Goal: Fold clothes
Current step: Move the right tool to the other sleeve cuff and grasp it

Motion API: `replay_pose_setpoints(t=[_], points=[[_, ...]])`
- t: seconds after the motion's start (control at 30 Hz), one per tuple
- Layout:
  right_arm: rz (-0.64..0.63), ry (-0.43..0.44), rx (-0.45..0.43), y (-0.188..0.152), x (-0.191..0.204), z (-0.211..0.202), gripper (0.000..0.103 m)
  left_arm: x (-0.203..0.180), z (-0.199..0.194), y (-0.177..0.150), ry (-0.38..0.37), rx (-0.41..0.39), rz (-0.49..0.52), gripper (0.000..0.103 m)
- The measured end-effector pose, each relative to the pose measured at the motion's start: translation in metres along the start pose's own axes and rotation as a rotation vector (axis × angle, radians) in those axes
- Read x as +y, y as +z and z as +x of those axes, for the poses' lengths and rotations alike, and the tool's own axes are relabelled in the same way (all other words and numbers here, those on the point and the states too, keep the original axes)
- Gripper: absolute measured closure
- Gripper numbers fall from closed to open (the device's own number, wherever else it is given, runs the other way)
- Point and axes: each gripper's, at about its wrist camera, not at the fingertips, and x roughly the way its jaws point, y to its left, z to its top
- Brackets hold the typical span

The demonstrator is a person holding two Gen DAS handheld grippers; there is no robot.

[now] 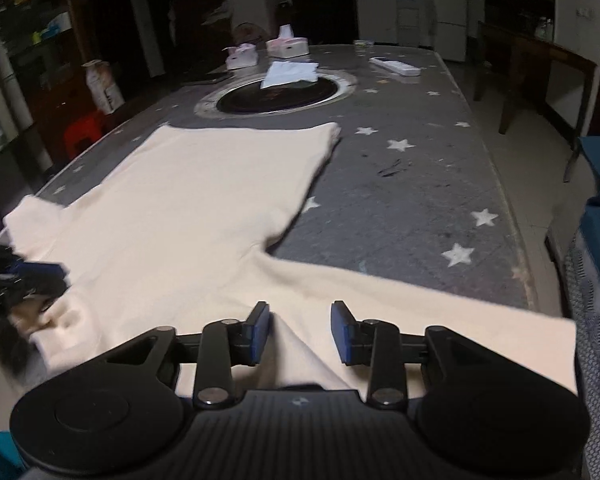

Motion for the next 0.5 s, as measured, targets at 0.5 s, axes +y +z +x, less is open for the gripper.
replay_pose_setpoints(t=[0.5], points=[[0.060,-0.199,0.026,-0.031,-0.052,-0.041,0.071,-0.012,-0.004,0.019,-0.075,-0.007,0.048,0.081]])
